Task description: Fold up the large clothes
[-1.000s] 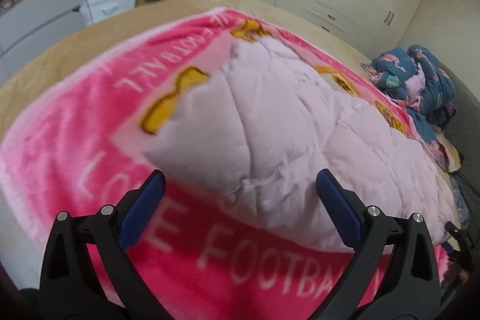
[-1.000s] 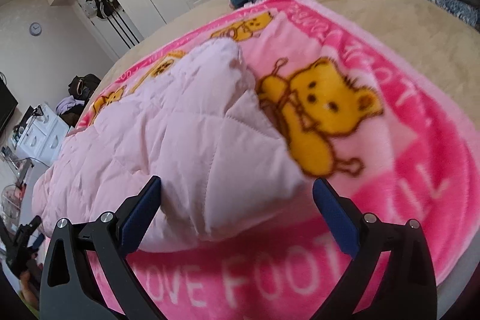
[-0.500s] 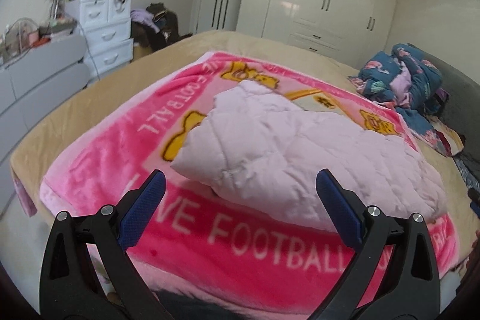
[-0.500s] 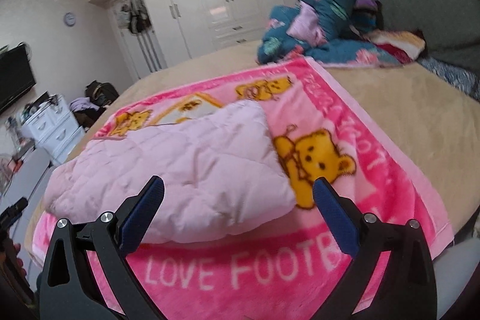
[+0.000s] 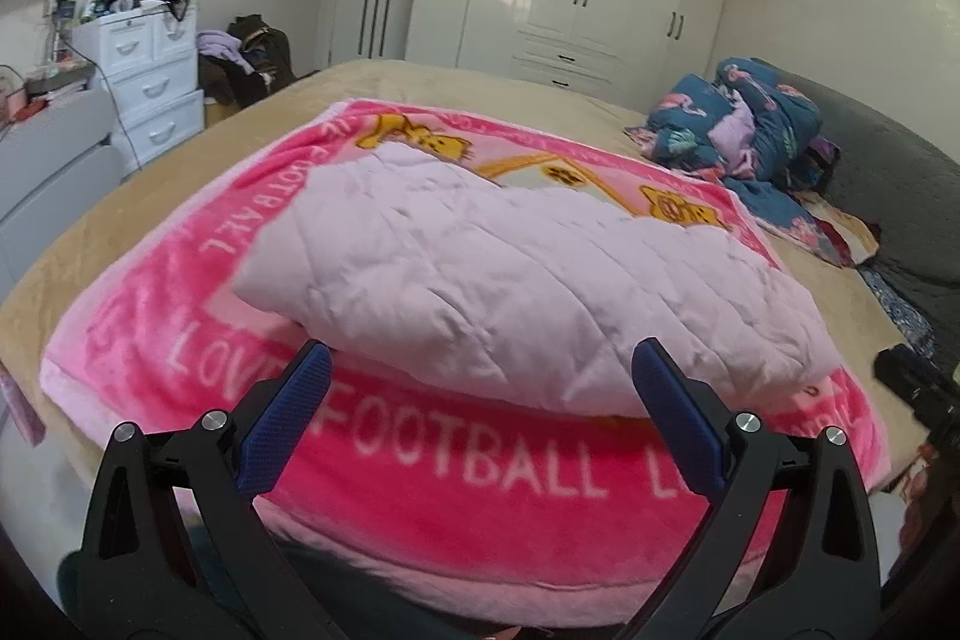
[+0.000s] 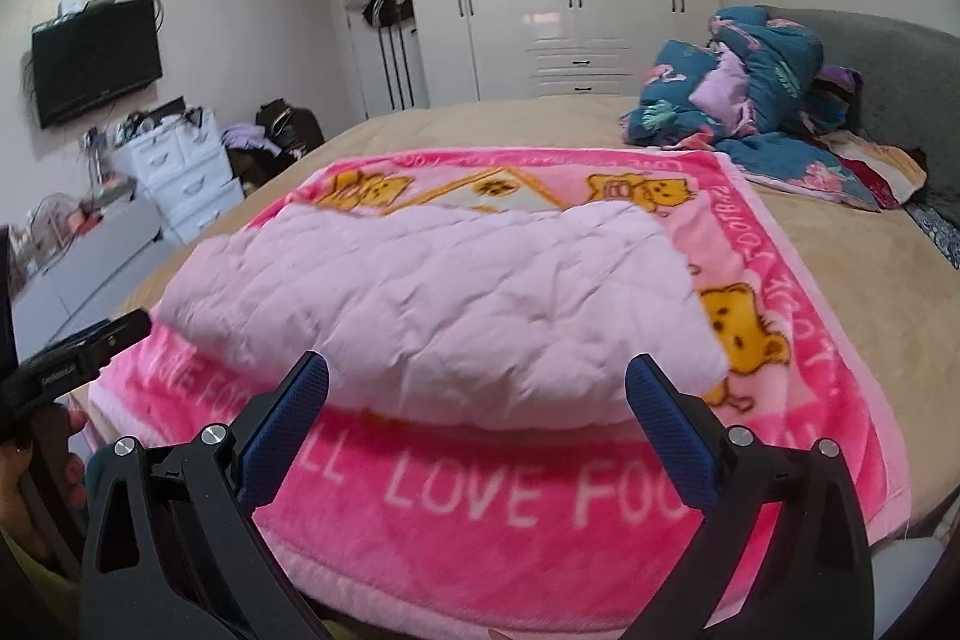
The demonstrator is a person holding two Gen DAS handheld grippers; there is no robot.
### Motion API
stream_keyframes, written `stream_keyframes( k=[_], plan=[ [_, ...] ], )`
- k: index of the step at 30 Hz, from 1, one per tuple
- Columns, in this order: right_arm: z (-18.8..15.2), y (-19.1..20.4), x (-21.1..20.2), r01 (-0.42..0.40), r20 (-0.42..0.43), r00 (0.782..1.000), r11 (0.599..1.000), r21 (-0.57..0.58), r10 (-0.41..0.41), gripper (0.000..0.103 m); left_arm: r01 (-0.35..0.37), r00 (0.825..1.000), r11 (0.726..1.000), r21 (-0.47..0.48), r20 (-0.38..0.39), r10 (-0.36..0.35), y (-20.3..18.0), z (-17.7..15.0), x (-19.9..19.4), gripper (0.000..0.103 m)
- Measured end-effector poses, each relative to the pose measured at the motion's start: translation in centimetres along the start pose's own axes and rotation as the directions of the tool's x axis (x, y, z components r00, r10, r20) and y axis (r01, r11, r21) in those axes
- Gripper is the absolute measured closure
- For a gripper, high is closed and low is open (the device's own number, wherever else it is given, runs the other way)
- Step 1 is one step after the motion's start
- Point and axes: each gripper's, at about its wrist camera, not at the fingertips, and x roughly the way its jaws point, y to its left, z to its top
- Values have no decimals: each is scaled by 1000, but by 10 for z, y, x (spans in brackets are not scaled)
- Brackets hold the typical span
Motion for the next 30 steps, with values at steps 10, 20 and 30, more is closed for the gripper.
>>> stream_keyframes(
  k=[10, 20, 30],
  plan=[
    [-24, 27, 12, -17, -57, 998, 999, -52, 14, 4, 23, 999, 999, 28, 35, -24, -14, -3, -10, 9],
    [-24, 21, 15, -15, -61, 998, 999, -30, 13, 4, -5, 1000, 999, 43, -2, 5, -18, -5, -4, 9],
    [-24, 22, 17, -20, -65, 998, 999, -35, 18, 4, -10, 1000, 999, 40, -9, 10, -14, -6, -4, 9]
  ],
)
